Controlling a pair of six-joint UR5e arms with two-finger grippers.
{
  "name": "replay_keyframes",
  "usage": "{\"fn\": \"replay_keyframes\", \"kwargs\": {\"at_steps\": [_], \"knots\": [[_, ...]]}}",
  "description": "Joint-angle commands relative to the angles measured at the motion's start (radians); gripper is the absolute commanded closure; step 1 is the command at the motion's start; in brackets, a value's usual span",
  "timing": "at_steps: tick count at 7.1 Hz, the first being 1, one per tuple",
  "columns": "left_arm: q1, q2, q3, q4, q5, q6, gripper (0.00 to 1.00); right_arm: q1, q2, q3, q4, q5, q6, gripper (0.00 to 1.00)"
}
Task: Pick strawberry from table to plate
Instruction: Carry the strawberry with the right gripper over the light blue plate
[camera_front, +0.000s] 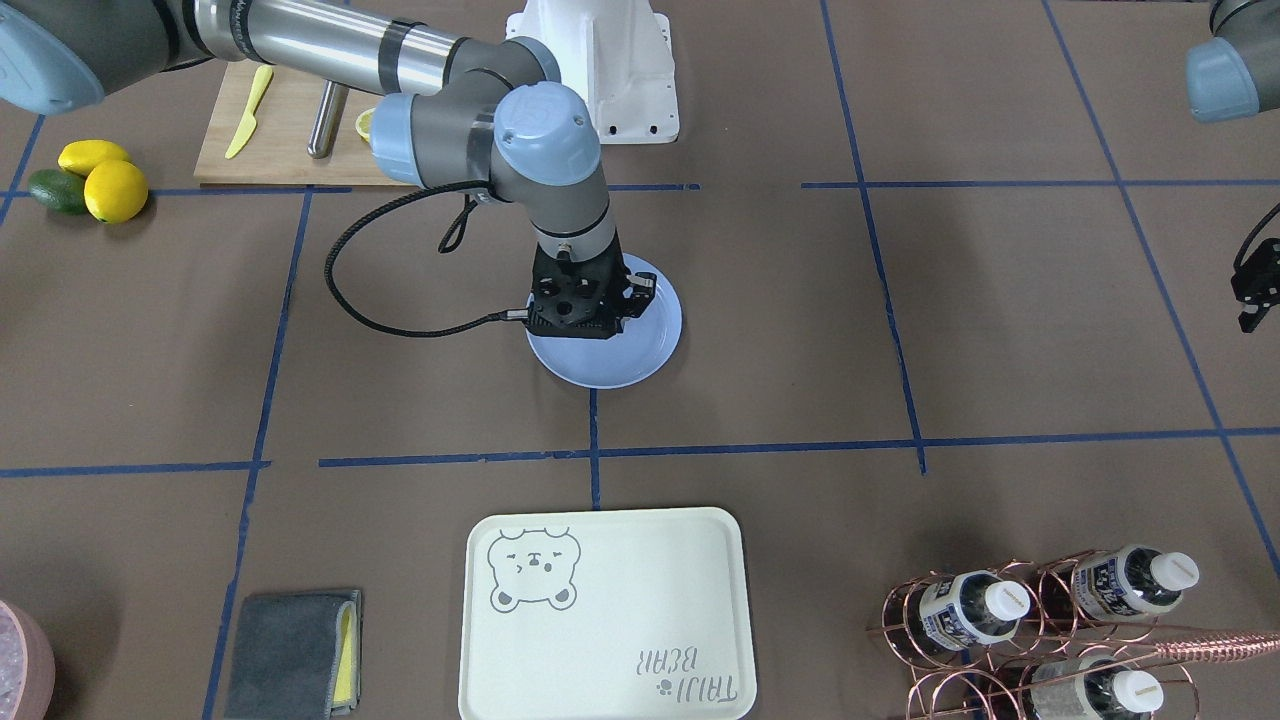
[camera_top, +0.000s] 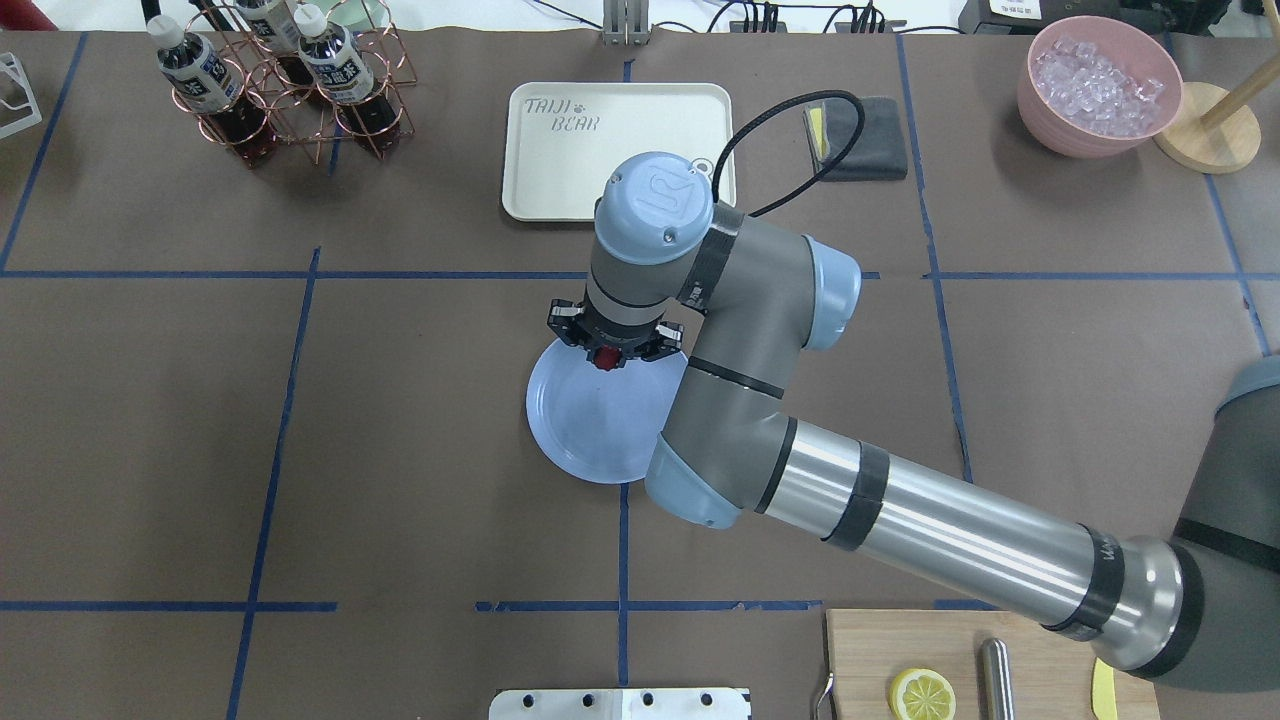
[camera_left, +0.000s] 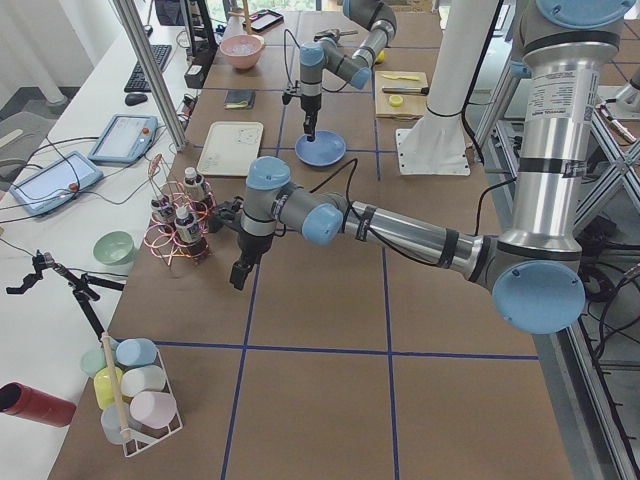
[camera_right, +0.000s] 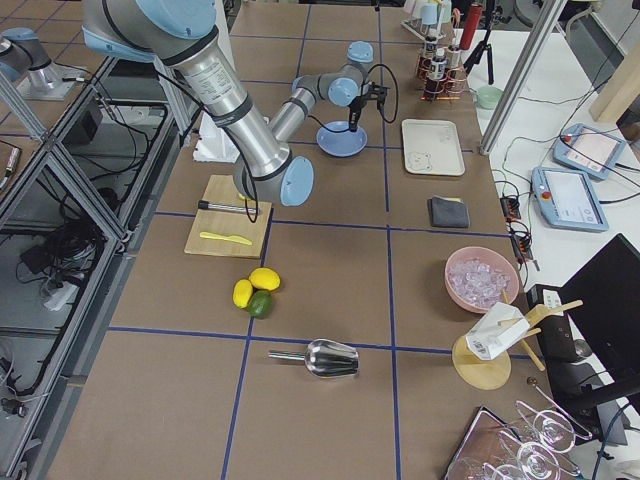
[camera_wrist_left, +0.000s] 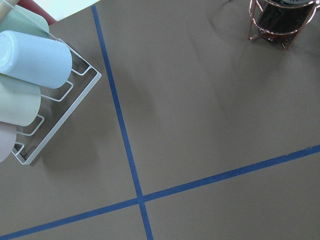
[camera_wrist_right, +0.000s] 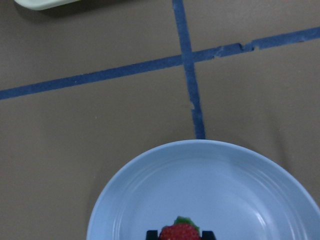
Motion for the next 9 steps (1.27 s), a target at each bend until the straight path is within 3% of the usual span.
{"fn": "replay_keyframes", "kwargs": {"at_steps": [1, 6, 9], "knots": [[-0.002, 0.0, -0.001, 0.0, -0.001, 0.0, 0.0, -0.034, 0.026, -0.051, 0.014, -0.022, 0.012, 1.0], [-0.002, 0.002, 0.001, 0.0, -0.001, -0.001, 0.0, -0.045, 0.001, -0.048, -0.009, -0.019, 0.014, 1.0], [-0.002, 0.002, -0.001, 0.0, -0.001, -0.001, 0.0, -0.043, -0.081, 0.053, -0.033, -0.012, 0.014, 1.0]]}}
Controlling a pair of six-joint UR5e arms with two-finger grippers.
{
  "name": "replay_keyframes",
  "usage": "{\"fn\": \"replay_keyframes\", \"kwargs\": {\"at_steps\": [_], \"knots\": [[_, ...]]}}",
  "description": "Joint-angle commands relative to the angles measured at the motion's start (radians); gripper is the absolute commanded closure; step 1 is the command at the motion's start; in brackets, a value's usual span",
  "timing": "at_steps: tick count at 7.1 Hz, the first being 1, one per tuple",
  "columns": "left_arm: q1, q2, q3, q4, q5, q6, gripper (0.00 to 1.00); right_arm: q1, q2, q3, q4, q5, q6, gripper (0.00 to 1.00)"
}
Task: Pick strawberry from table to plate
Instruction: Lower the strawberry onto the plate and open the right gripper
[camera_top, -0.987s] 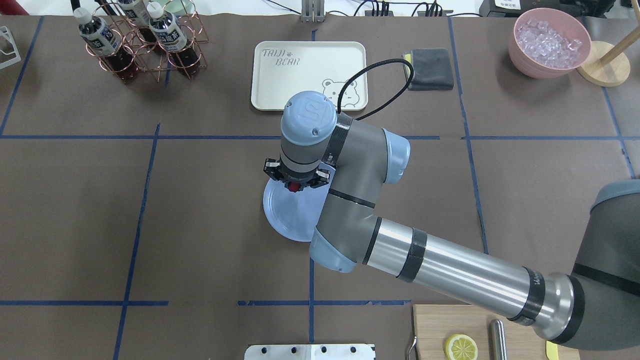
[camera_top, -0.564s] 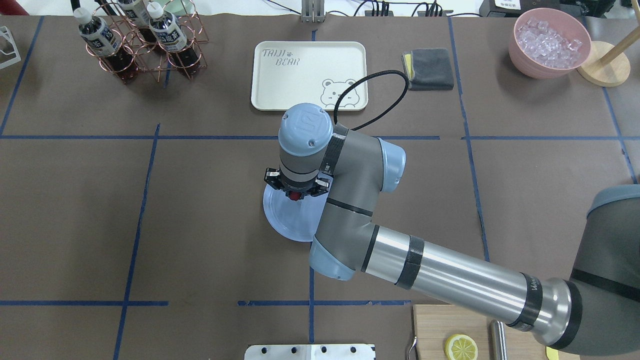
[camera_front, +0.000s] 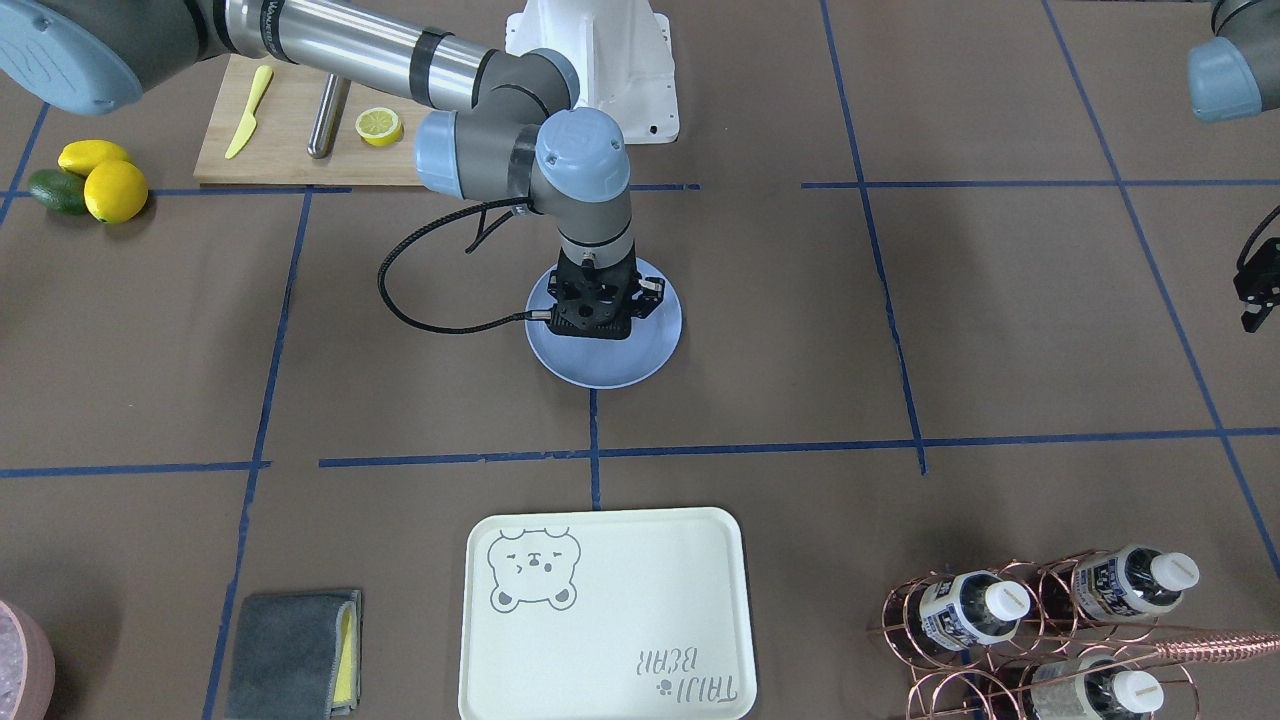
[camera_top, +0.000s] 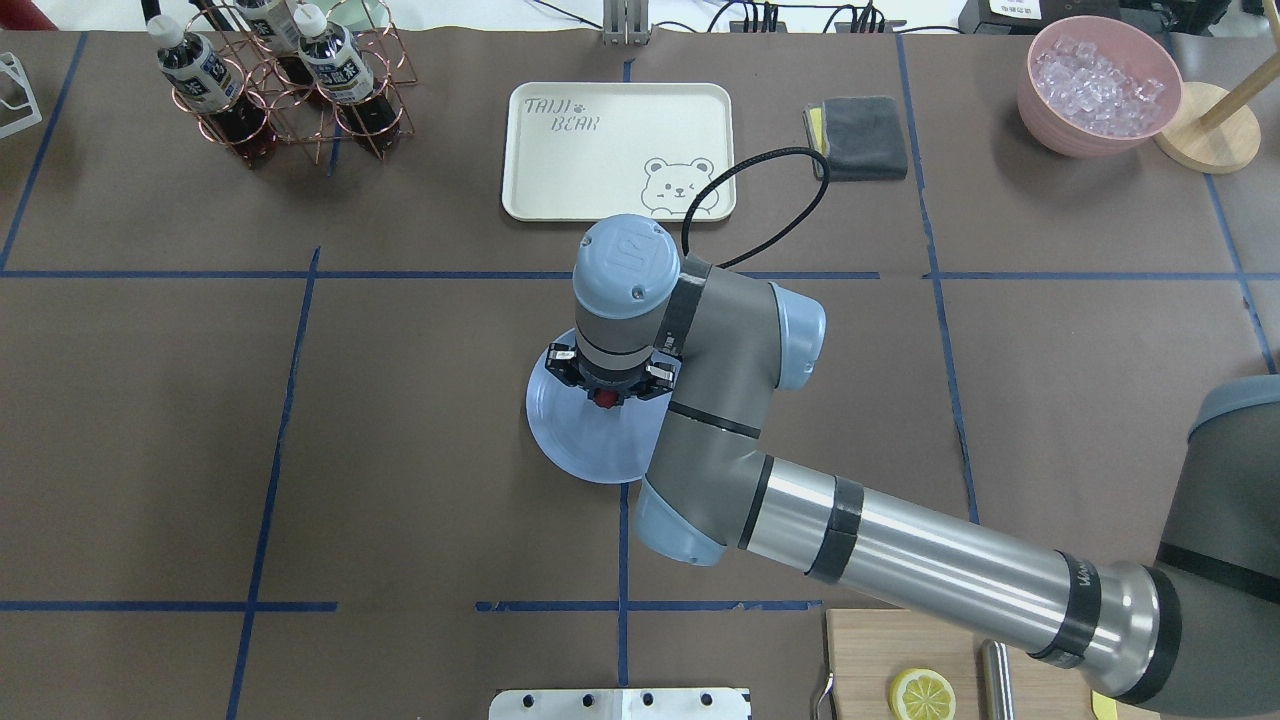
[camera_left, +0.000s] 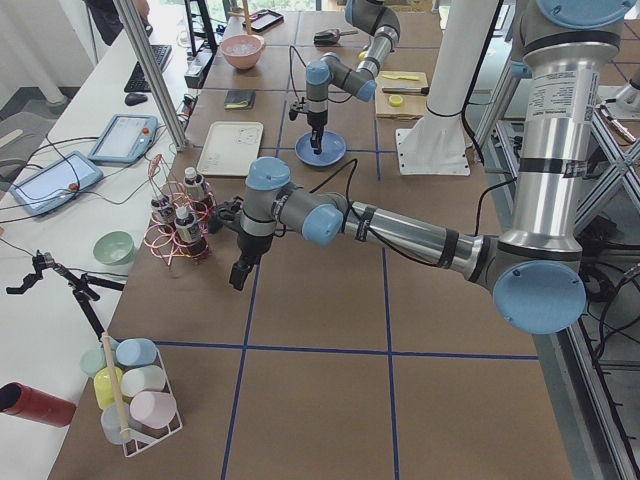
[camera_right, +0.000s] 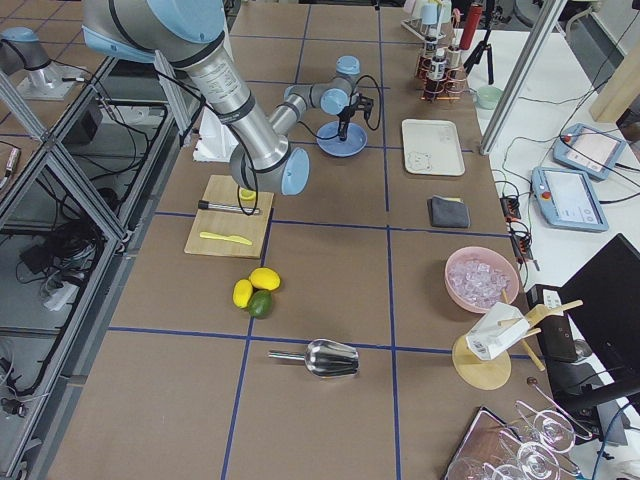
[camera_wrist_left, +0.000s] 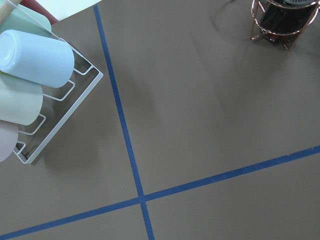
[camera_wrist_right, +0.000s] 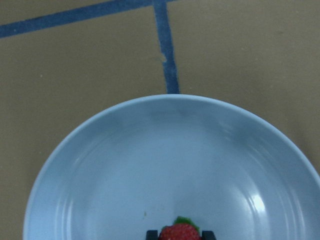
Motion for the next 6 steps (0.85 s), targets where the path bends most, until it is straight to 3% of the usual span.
{"fn": "replay_keyframes", "kwargs": {"at_steps": [1, 2, 3, 4, 6], "knots": [[0.0, 0.0, 0.0, 0.0, 0.0, 0.0, 0.0, -0.004, -0.027, 0.039, -0.014, -0.004, 0.001, 0.78], [0.0, 0.0, 0.0, 0.0, 0.0, 0.0, 0.0, -0.005, -0.025, 0.039, -0.014, -0.008, 0.003, 0.26], [0.0, 0.0, 0.001, 0.0, 0.0, 0.0, 0.0, -0.005, -0.021, 0.037, -0.012, -0.009, 0.005, 0.06], [0.0, 0.0, 0.001, 0.0, 0.0, 0.0, 0.0, -0.004, -0.016, 0.04, -0.011, -0.009, 0.011, 0.01], [0.0, 0.0, 0.003, 0.0, 0.0, 0.0, 0.0, 0.033, -0.012, 0.078, -0.017, 0.004, 0.006, 0.0]]}}
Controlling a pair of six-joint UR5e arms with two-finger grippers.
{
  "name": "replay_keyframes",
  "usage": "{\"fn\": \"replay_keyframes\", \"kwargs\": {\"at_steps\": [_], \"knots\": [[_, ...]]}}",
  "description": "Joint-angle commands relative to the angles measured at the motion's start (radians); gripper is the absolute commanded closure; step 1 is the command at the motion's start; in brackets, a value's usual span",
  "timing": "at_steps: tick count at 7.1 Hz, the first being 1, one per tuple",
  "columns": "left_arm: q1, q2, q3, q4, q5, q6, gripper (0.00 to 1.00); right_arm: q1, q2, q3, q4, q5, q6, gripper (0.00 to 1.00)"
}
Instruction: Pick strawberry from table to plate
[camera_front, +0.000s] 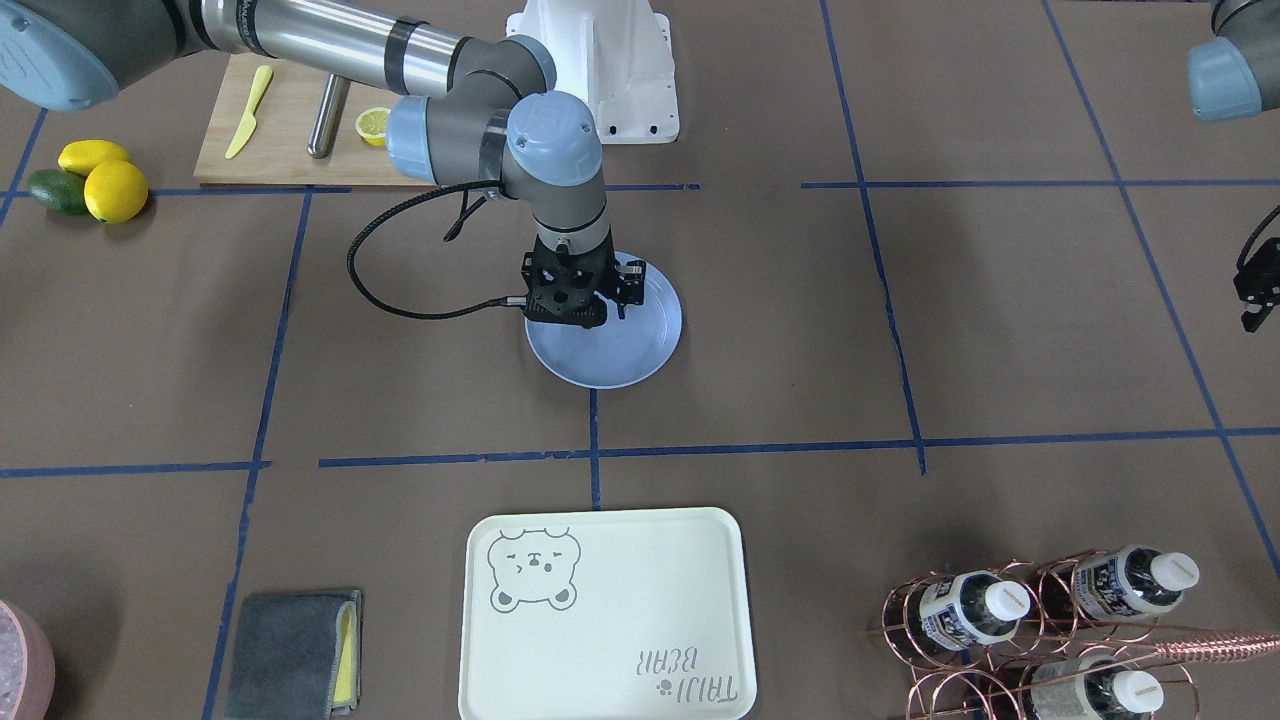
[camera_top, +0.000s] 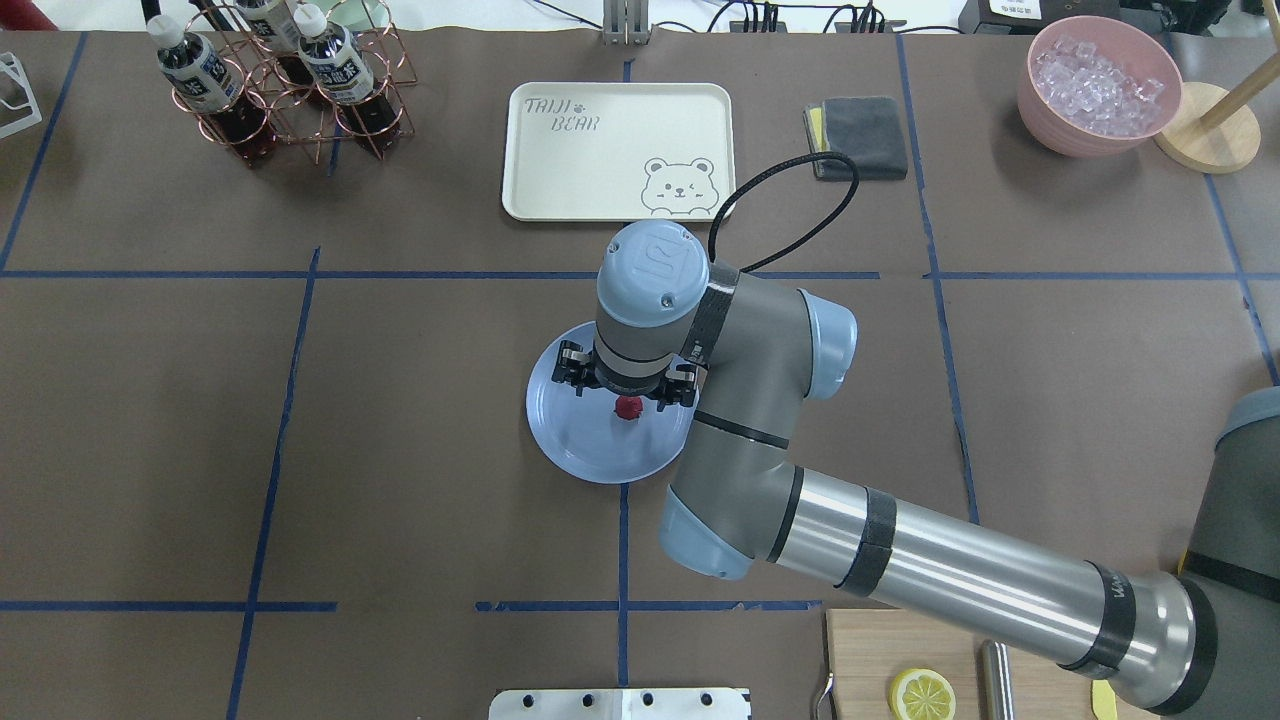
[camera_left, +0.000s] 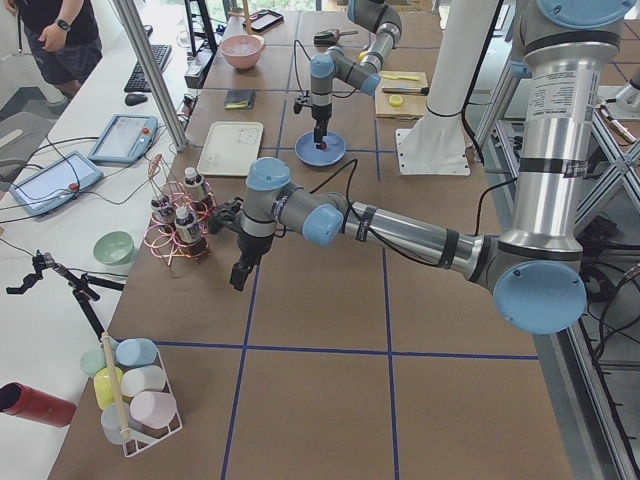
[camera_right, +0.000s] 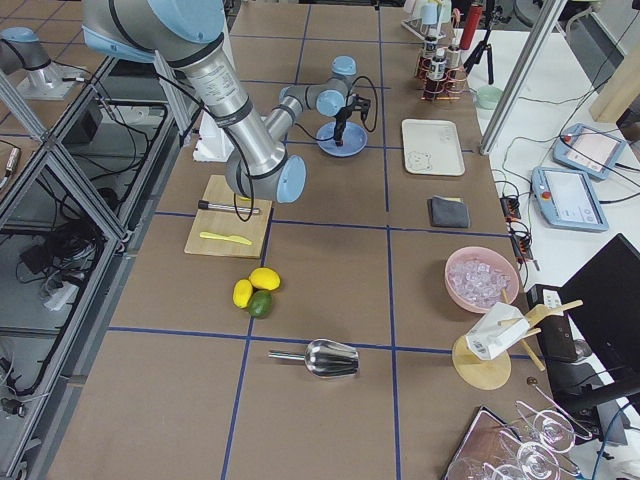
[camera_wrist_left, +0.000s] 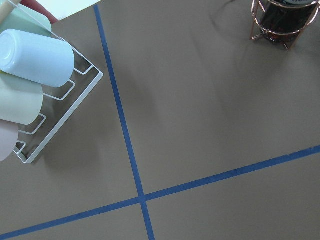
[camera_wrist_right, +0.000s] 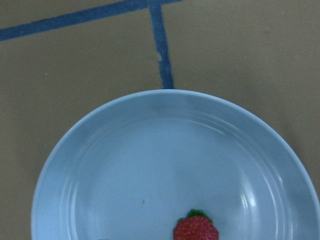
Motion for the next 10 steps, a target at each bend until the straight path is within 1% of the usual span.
{"fn": "replay_keyframes", "kwargs": {"at_steps": [1, 2, 3, 4, 5, 6, 7, 8, 10], "knots": [[0.0, 0.0, 0.005, 0.0, 0.0, 0.0, 0.0, 0.084, -0.006, 0.1, -0.076, 0.038, -0.02, 0.0], [-0.002, 0.0, 0.005, 0.0, -0.002, 0.0, 0.0, 0.16, -0.012, 0.181, -0.179, 0.089, -0.118, 0.0], [-0.002, 0.0, 0.005, 0.008, -0.032, 0.002, 0.0, 0.242, -0.034, 0.256, -0.292, 0.129, -0.266, 0.0], [-0.014, 0.0, 0.005, 0.012, -0.061, 0.003, 0.0, 0.344, -0.107, 0.336, -0.343, 0.172, -0.447, 0.0], [-0.017, 0.0, 0.005, 0.014, -0.064, 0.003, 0.0, 0.448, -0.209, 0.391, -0.342, 0.243, -0.6, 0.0], [-0.032, 0.003, 0.017, 0.012, -0.092, 0.006, 0.0, 0.559, -0.295, 0.415, -0.344, 0.3, -0.783, 0.0], [-0.06, 0.003, 0.046, 0.015, -0.138, 0.085, 0.0, 0.653, -0.387, 0.416, -0.344, 0.338, -0.98, 0.0], [-0.107, 0.005, 0.08, 0.014, -0.178, 0.145, 0.0, 0.74, -0.469, 0.418, -0.344, 0.342, -1.143, 0.0], [-0.156, 0.04, 0.097, 0.012, -0.184, 0.198, 0.0, 0.871, -0.599, 0.413, -0.345, 0.371, -1.391, 0.0]]}}
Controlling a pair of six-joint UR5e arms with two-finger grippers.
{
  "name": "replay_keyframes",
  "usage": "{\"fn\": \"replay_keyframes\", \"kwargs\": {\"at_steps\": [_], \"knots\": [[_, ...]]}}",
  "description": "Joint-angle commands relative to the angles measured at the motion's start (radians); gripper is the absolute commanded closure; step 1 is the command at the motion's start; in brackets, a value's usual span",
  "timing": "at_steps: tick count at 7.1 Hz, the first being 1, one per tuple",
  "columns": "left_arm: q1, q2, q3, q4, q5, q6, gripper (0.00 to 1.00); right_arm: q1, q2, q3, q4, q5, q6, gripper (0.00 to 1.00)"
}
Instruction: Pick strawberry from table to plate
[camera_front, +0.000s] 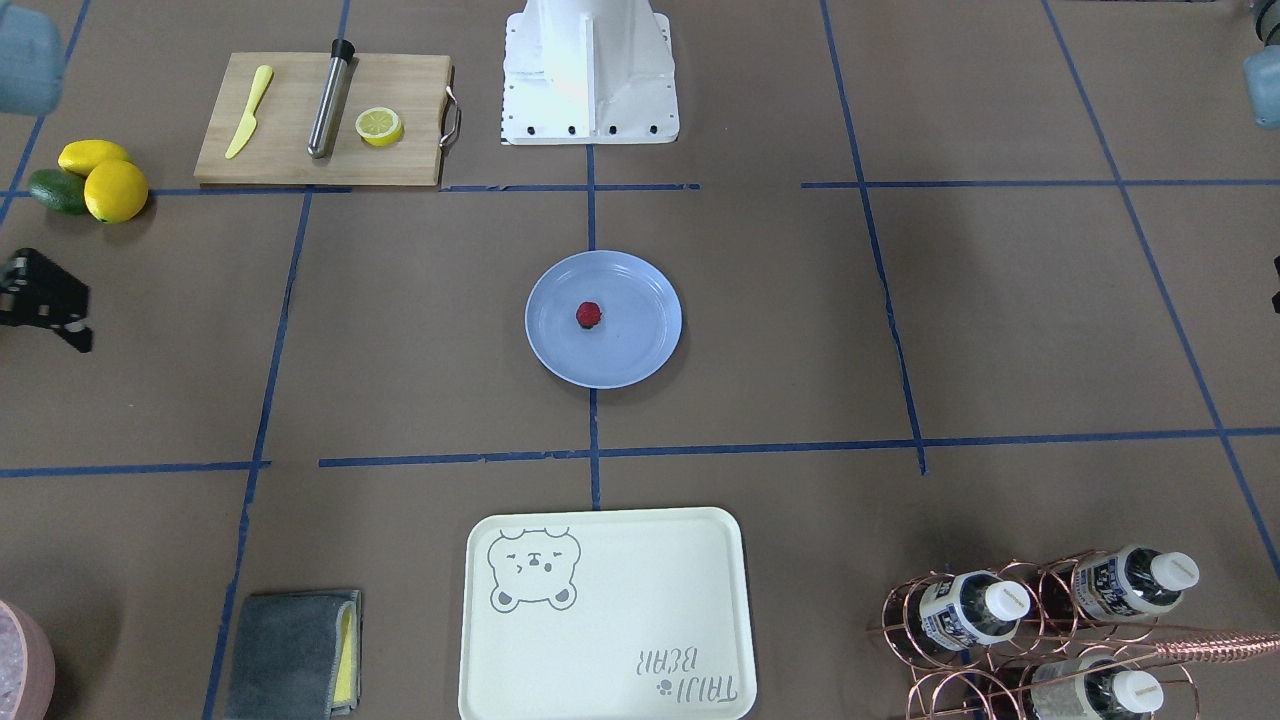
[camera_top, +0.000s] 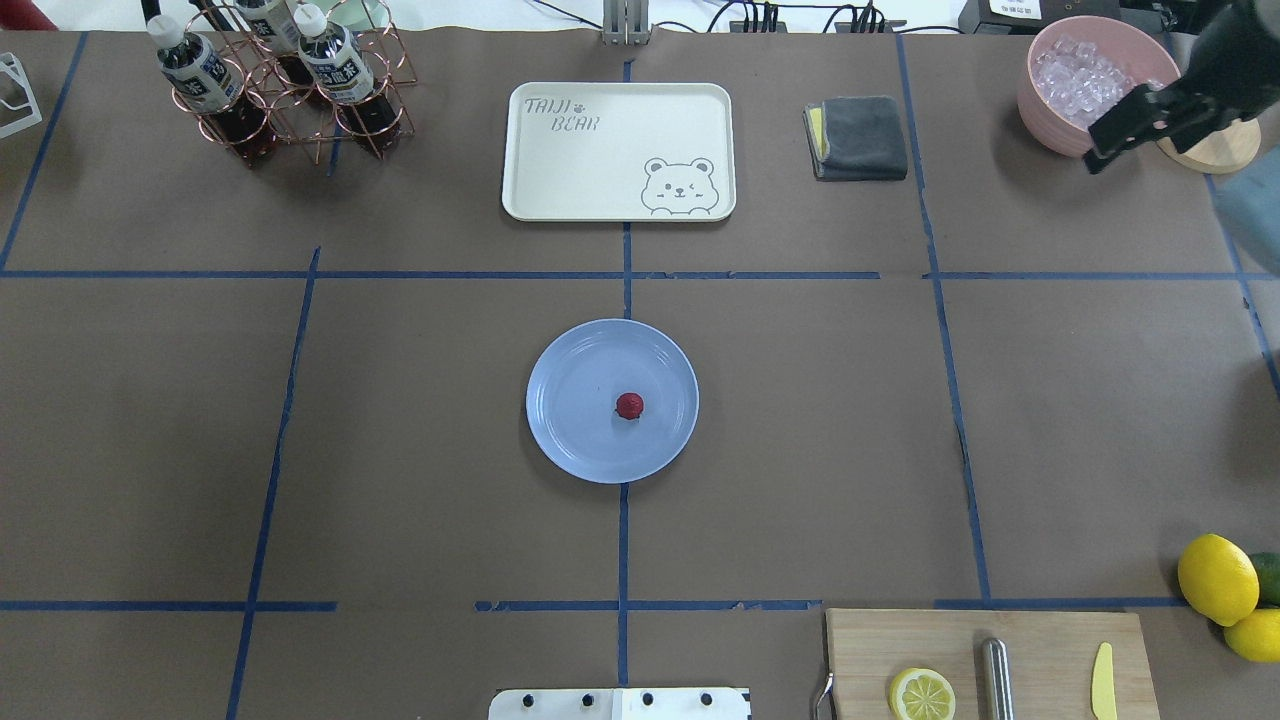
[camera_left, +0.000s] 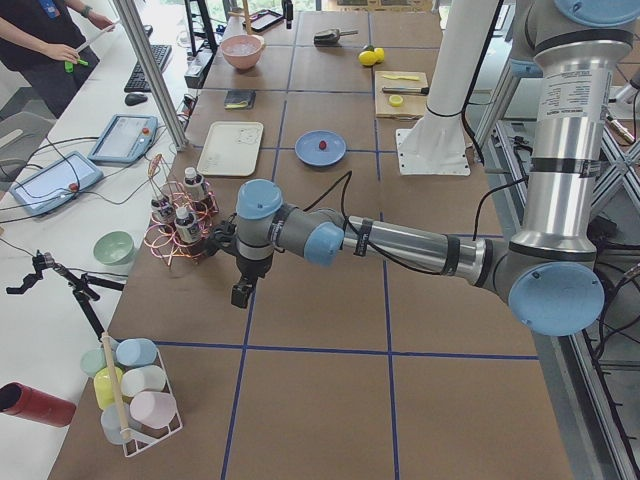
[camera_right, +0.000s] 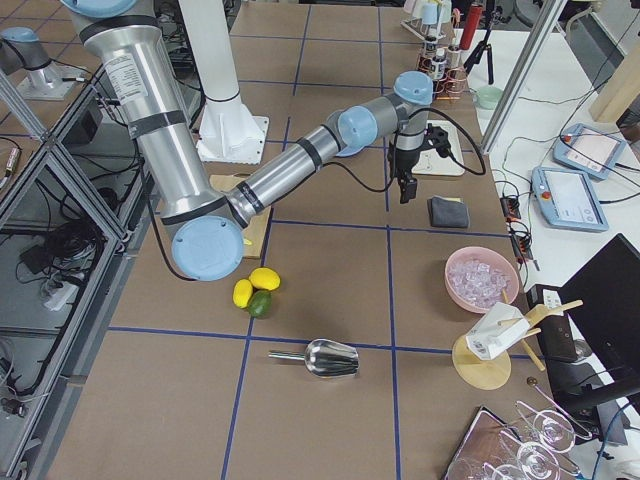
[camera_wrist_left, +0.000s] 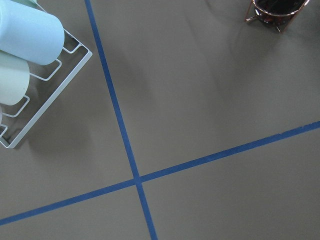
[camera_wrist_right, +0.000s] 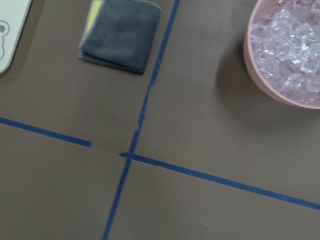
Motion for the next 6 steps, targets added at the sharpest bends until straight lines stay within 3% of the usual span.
{"fn": "replay_keyframes", "kwargs": {"at_steps": [1, 2, 4, 6], "knots": [[-0.041, 0.031, 0.026, -0.002, -0.019, 0.044, 0.0, 0.143, -0.152, -0.011, -0.001, 0.028, -0.284, 0.0], [-0.045, 0.041, 0.034, 0.0, -0.036, 0.086, 0.0, 0.203, -0.212, -0.032, 0.002, 0.038, -0.404, 0.0], [-0.061, 0.046, 0.105, -0.003, -0.048, 0.131, 0.0, 0.301, -0.312, -0.094, 0.009, 0.141, -0.454, 0.0], [-0.065, 0.063, 0.138, 0.0, -0.086, 0.136, 0.0, 0.311, -0.302, -0.108, 0.016, 0.195, -0.46, 0.0]]}}
